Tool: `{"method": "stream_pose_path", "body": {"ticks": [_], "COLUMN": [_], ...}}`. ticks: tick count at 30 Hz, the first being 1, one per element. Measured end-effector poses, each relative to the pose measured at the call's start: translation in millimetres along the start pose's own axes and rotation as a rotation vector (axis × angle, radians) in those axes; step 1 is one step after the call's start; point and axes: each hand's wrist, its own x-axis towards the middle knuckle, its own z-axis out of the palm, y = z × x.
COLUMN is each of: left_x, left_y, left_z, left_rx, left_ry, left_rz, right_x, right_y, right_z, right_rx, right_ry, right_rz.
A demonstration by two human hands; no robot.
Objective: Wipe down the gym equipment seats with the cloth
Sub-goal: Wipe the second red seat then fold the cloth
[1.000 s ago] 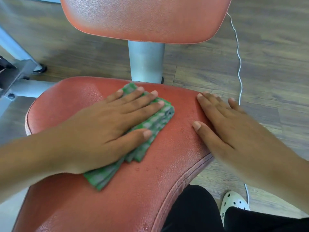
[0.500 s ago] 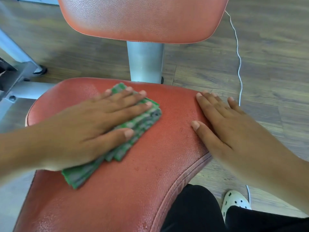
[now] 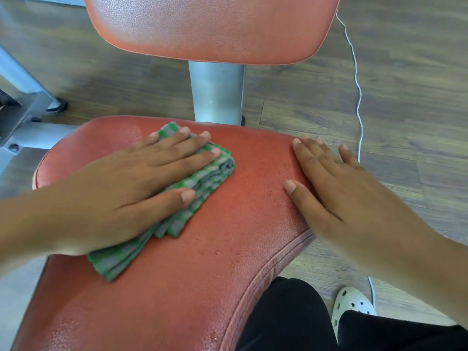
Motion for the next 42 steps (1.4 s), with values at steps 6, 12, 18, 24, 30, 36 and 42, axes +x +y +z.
{"method": "stream_pose_path", "body": {"ticks": [6,12,18,24,30,36,42], "left_x": [27.6,-4.4,25.2,26.8,44.3,45.1,24.6], "left_y": [-4.0,16.7,-14.0,24.7,-3.9,29.2,-14.9], "left_z": [3.7,4.1,1.3,5.6,0.8,9.9,-3.3], "left_rx": [0.011,0.041,-0.006,0.014,0.022,0.029,-0.015], "left_ry": [0.048,0.007,0.041,-0.013,-0.025,0.004,0.001], "left_rz": [-0.141,0.065,-0.153,0.146,-0.064,0.098,-0.117], "right_x": [0.2,0.2,0.5,2.1,0.6,1.6,1.0], "right_y": [0.5,1.2,1.5,3.5,2.3,2.7,2.7], "right_z": [0.1,-0.2,-0.8,-1.9,-2.9,-3.3,-2.5], "right_rx": [0.018,0.012,0.017,0.024,0.009,0.011,0.005], "right_ry": [-0.003,-0.015,-0.016,-0.034,-0.043,-0.039,-0.034], "right_rz": [-0.005,-0.008,-0.013,-0.014,-0.01,-0.012,-0.014]}}
